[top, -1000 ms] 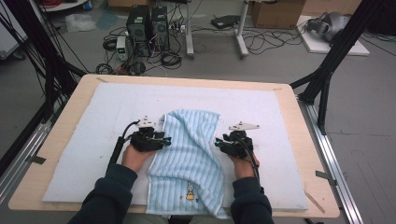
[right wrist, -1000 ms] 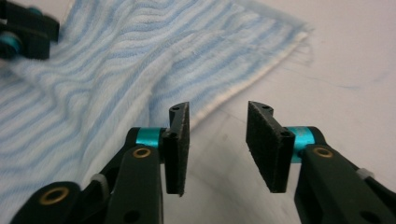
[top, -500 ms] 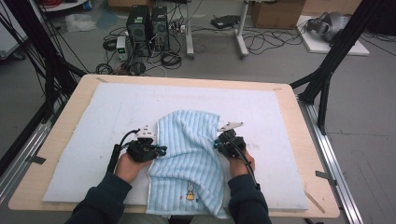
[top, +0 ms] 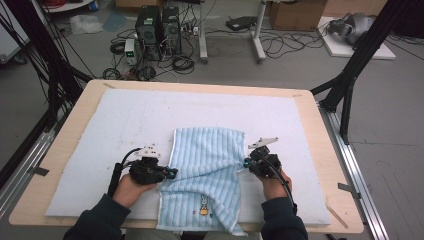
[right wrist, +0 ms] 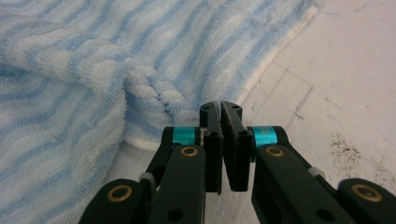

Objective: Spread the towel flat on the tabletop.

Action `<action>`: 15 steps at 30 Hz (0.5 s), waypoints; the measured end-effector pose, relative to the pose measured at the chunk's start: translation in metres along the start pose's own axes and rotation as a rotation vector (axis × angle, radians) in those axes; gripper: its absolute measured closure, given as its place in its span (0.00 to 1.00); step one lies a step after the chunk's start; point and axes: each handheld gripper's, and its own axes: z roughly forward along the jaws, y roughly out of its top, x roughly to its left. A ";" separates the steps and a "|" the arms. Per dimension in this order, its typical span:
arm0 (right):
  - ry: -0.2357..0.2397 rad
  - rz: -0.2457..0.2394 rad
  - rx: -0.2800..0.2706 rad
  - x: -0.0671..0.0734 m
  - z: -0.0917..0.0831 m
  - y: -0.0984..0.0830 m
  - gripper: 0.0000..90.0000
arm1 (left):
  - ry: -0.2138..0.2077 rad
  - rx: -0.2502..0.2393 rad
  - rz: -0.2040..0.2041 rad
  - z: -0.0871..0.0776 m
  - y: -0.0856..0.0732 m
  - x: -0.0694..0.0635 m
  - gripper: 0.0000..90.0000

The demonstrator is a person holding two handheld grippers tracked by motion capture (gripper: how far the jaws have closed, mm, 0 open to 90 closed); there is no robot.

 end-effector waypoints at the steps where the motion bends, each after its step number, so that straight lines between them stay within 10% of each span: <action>1: 0.004 0.004 -0.011 0.000 -0.001 0.000 0.95 | 0.019 -0.010 -0.002 -0.001 0.004 0.003 0.85; 9: 0.010 0.018 -0.134 -0.006 -0.006 0.004 0.72 | 0.153 -0.088 0.050 0.004 0.040 0.026 0.62; 15: 0.023 0.037 -0.186 -0.008 -0.010 0.001 0.66 | 0.226 -0.145 -0.017 0.015 0.061 0.047 0.56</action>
